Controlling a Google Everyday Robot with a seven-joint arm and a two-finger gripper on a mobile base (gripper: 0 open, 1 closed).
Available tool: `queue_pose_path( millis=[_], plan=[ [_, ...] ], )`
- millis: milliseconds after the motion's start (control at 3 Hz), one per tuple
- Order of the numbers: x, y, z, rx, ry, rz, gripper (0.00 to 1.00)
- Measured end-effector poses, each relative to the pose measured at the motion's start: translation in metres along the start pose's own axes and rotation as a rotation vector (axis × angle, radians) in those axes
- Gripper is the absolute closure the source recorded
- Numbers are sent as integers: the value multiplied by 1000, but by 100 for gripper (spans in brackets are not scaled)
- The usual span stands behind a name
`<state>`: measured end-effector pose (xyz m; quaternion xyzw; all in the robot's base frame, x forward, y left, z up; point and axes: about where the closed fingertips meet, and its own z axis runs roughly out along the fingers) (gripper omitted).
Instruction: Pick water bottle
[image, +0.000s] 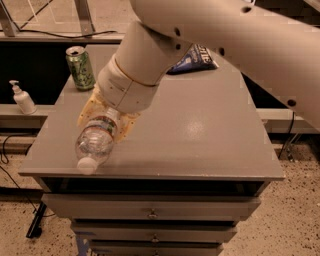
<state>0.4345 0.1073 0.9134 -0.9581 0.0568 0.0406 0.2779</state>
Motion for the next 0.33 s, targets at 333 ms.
queue_pose_path(
  millis=[333],
  plan=[
    [-7,-5,0,17,-20,2,100]
  ],
)
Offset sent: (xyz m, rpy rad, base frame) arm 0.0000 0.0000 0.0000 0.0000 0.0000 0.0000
